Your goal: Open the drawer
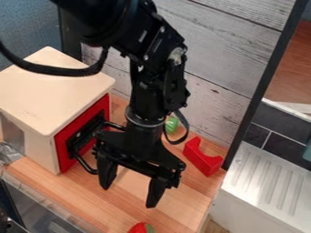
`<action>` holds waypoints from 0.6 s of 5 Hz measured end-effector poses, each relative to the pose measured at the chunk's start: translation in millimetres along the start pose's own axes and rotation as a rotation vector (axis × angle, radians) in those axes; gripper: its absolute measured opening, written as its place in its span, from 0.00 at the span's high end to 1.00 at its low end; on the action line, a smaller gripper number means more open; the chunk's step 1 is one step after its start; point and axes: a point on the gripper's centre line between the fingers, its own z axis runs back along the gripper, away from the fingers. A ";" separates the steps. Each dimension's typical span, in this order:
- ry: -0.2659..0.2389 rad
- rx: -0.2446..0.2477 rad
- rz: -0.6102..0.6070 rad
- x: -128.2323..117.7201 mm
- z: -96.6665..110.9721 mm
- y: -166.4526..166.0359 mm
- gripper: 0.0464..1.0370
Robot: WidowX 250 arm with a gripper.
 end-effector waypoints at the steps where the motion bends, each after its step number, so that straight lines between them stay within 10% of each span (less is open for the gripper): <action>1: 0.008 0.011 -0.010 -1.1 -4.6 1.9 0.04; 3: -0.198 0.067 -0.091 22.4 -18.5 47.4 0.04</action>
